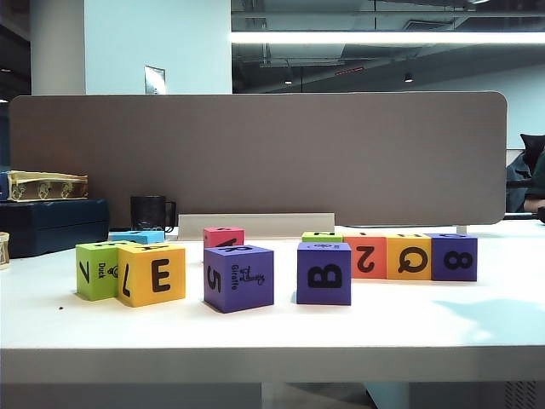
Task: Select the appropriate blocks from the scattered letter blocks on the table and arrange them in a row to spell out "LEARNING".
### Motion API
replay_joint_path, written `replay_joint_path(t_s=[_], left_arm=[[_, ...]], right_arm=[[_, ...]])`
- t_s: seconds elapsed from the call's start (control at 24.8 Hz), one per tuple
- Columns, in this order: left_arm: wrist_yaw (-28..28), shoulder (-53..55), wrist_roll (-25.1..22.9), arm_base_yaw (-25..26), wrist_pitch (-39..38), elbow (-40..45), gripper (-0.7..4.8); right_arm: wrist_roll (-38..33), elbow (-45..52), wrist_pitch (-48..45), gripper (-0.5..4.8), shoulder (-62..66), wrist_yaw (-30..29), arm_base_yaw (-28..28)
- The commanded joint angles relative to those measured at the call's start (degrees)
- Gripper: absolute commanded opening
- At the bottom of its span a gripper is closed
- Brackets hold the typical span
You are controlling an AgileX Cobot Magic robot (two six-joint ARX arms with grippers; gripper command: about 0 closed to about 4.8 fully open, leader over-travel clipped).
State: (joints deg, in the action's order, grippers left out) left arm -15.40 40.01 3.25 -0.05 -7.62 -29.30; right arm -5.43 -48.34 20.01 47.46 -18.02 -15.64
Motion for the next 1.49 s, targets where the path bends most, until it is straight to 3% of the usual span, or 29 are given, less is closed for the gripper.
replay_joint_path(t_s=[0.04, 0.56, 1.01, 1.49], left_arm=[[-0.6, 3.2, -0.3, 0.0, 0.9, -2.4, -0.05], [-2.9, 18.0, -0.3, -0.4, -0.7, -15.1, -0.05], [-2.3, 28.7, -2.8, -13.6, -1.7, -21.7, -0.05], [-2.8, 35.0, -4.3, -22.0, -3.0, -23.6, -0.05]], right_arm=[[1.4, -2.0, -0.3, -0.02, 3.1, 0.1, -2.4], [4.3, -7.2, 3.1, -0.02, 10.5, 0.4, -7.7], [6.0, -8.2, 7.1, -0.02, 11.4, 0.5, -7.7], [7.2, -8.3, 11.6, -0.02, 11.4, -0.2, -8.7]])
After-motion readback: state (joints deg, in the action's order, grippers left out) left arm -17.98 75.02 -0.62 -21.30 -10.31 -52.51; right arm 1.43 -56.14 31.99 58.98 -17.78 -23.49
